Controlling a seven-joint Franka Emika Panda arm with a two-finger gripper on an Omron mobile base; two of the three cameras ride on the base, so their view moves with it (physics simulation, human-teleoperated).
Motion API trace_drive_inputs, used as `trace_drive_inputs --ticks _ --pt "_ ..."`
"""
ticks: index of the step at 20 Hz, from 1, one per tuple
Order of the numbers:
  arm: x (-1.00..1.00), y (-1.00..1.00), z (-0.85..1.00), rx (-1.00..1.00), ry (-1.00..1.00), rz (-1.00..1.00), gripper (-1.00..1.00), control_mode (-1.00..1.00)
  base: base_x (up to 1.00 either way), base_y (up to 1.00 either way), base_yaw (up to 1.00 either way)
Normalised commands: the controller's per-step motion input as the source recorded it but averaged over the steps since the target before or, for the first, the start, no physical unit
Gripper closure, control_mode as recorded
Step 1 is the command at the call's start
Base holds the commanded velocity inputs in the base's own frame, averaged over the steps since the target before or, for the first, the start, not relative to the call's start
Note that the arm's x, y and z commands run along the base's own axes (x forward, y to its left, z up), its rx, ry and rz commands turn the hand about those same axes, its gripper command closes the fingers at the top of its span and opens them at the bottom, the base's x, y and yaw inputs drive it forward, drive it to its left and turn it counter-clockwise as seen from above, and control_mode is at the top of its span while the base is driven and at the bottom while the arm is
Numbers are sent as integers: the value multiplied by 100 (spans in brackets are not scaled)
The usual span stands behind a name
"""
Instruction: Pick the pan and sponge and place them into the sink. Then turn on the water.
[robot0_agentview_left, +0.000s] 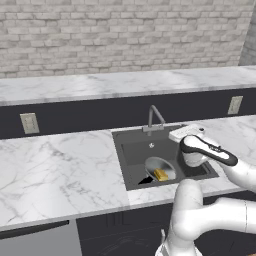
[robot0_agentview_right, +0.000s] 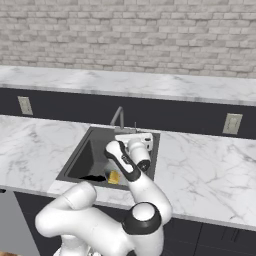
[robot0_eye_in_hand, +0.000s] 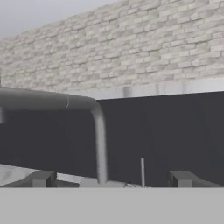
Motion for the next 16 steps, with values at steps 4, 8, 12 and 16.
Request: trace_drive_inputs --ticks 4,8,12,16 --pt "23 2 -20 0 -8 2 -100 -100 0 0 0" --pt "33 0 -12 0 -1 2 -100 -100 0 0 0" --pt "30 -6 -5 0 0 2 -100 -100 0 0 0" --pt "28 -5 -5 0 1 1 -100 -100 0 0 0"
